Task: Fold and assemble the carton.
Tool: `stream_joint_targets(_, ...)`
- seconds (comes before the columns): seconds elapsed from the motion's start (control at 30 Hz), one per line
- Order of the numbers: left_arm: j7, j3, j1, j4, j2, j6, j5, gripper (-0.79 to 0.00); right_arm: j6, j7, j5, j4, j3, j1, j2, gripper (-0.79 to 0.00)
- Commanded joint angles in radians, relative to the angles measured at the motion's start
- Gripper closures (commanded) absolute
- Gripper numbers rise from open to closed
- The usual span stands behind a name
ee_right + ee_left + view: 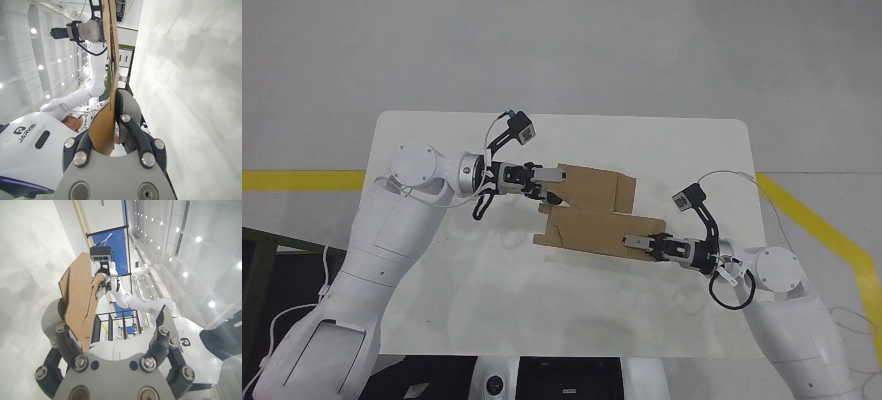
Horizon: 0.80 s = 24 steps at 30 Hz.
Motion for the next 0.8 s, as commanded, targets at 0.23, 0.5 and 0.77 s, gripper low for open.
stream_joint_targets(0.23,-0.001,0.005,0.008,0.007,0.001,0.001,0.016,-0.785,-0.001,-0.026,0.031,-0.016,0.003,-0.010,0.001,0.000)
stream_joint_targets(0.5,-0.009,-0.045,0.020,0.002,0.017,0.010,0.027,-0.785,0.020,-0.045,-0.045,0.006,0.044,-0.011,0.012,0.000)
stream_joint_targets(0.77,0.010,-0.092,0.076,-0.053,0.032,0.033,0.002,-0.785,0.047,-0.056,-0.101,-0.006,0.062,-0.024,0.021,0.000)
